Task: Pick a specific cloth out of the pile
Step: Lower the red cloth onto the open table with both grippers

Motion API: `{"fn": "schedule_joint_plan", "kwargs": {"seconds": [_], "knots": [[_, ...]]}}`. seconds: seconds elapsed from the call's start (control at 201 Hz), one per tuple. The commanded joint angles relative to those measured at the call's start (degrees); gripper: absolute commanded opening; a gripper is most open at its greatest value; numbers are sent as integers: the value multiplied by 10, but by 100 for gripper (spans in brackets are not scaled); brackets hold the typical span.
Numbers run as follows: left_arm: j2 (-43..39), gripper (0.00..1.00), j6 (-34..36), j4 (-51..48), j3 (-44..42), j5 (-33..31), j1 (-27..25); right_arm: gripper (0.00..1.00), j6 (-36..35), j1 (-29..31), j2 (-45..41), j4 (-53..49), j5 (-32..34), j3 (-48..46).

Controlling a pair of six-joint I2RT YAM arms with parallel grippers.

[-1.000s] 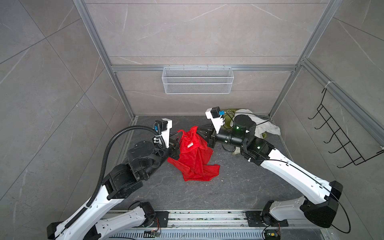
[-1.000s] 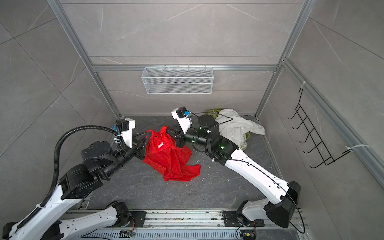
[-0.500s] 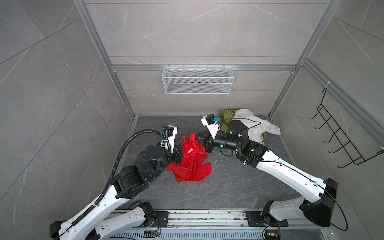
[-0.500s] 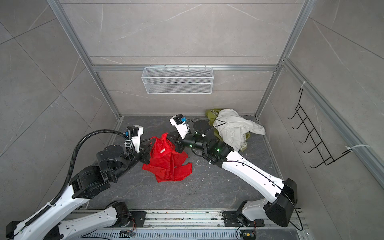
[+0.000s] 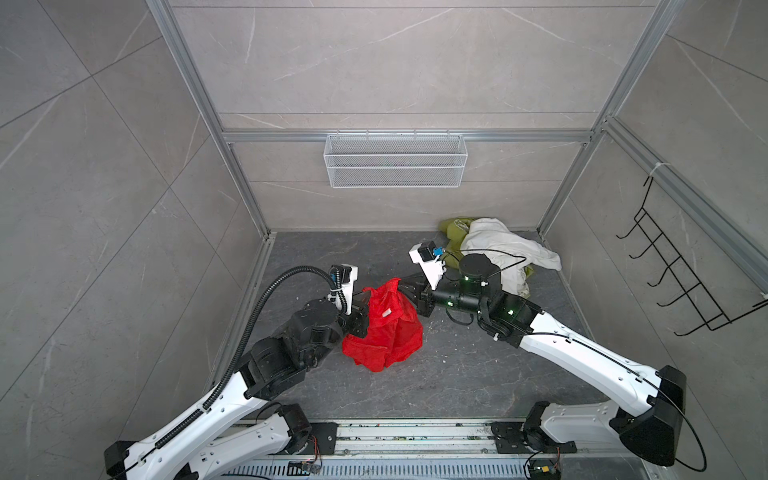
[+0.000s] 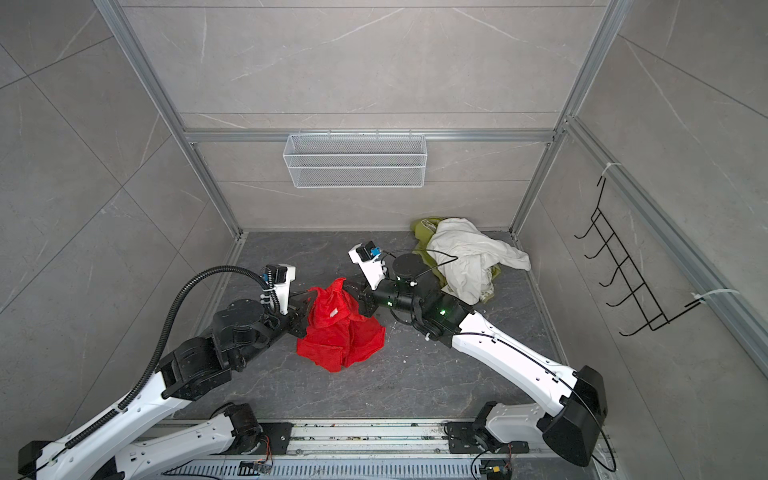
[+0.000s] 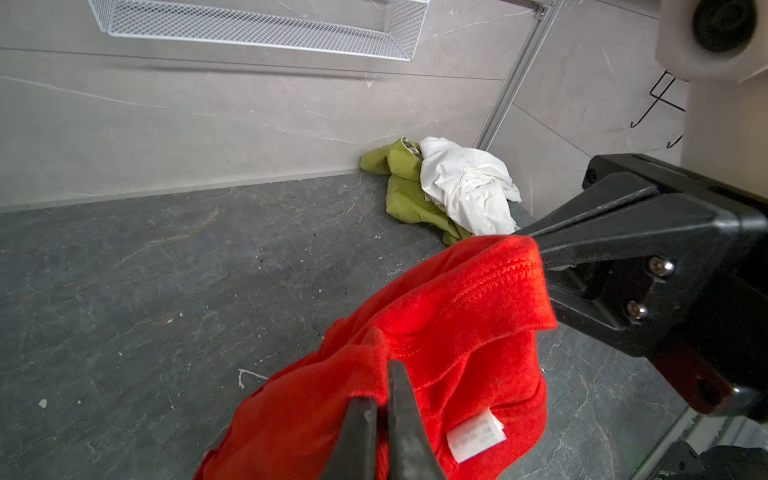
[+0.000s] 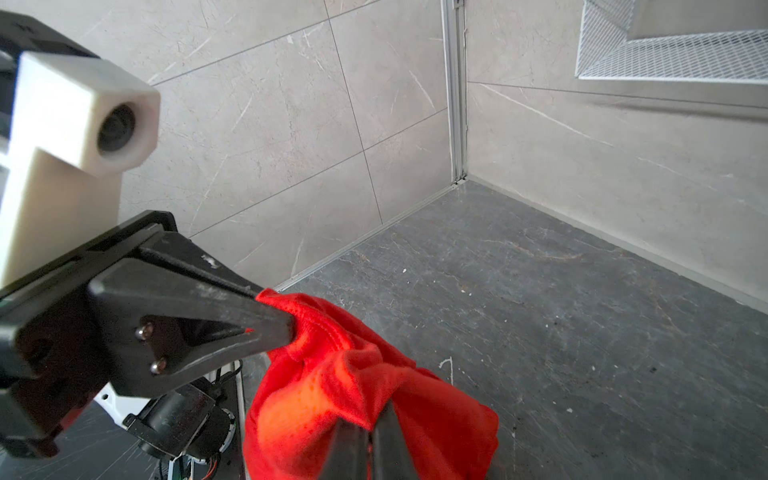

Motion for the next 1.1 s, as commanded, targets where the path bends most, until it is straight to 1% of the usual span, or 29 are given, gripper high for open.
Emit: {"fn": "schedule_joint_plan", "kwargs": {"seconds": [0.0,0.095,0.264,0.413,0.548,0.677,0.881,1.095], "knots": [[-23,0,-33,6,-12,-6,-1,0,12,2,-13,-6,-4,-3],[-29,0,-46,-9,-23,-7,-1,0,9,3,-12,-22,-5,-6],[-33,0,-66,-23,-44,-15,-1,0,11,3,-9,-15,-3,-34],[-9,0,-82,-5,-55,5,-2,0,18,2,1,-11,-4,-50],[9,0,-96,6,-74,9,-1,0,22,2,3,-2,0,-71],[7,0,-109,19,-102,0,-1,0,21,3,4,23,-1,-107],[1,0,-128,24,-147,-18,3,0,19,2,22,41,8,-135],[4,0,-147,31,-183,-7,19,0,20,-2,36,55,10,-154]]}}
